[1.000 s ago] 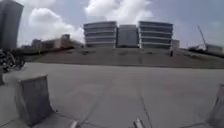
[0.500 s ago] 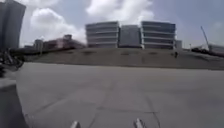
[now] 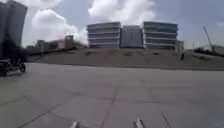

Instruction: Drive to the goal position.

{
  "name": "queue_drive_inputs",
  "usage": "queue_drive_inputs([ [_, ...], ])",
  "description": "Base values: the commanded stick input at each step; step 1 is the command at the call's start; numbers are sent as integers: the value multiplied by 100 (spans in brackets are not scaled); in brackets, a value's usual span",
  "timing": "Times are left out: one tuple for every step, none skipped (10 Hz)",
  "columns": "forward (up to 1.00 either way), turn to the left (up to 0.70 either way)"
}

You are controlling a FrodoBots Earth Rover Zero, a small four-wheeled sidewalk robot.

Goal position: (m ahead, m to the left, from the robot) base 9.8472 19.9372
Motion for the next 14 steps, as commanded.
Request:
queue_drive_inputs([
  [85,0],
  [85,0],
  [85,0],
  [85,0],
  [85,0],
  [85,0],
  [85,6],
  [85,21],
  [85,27],
  [85,27],
  [85,27],
  [85,27],
  [85,18],
  [85,0],
])
